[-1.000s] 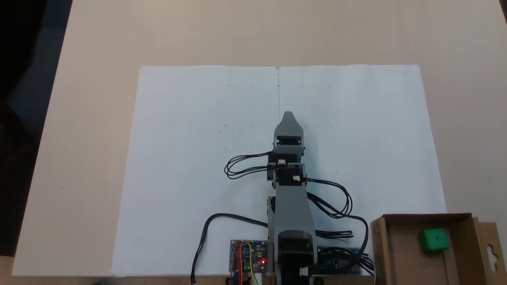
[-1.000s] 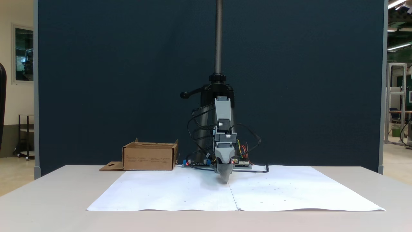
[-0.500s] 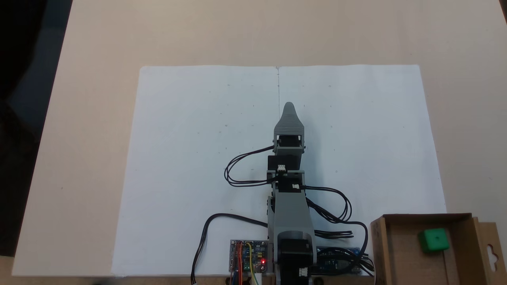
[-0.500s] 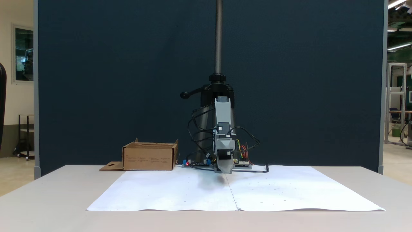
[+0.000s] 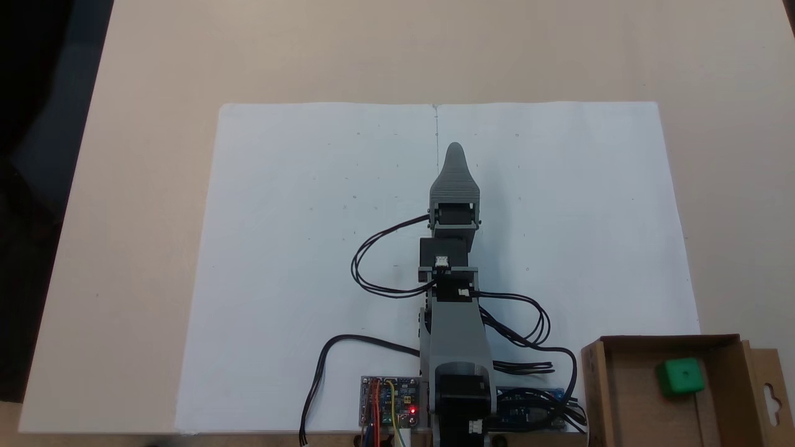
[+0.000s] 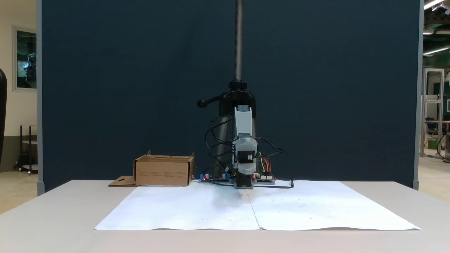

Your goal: Grasp a green dice and put it in the bin.

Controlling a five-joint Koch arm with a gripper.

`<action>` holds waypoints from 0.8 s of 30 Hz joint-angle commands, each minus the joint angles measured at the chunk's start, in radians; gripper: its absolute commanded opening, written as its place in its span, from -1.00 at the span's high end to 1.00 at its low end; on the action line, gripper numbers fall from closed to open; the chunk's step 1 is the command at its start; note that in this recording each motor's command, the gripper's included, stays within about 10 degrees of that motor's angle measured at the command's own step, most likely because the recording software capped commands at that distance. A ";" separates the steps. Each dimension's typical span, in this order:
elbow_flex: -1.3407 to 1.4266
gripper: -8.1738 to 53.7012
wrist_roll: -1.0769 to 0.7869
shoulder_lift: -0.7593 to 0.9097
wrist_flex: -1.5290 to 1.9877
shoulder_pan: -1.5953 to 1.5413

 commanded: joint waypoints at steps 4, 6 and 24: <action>0.072 -0.75 -0.092 0.117 -0.240 0.017; 0.074 -0.75 -0.091 0.117 -0.274 0.017; 0.072 -0.75 -0.091 0.118 -0.314 0.038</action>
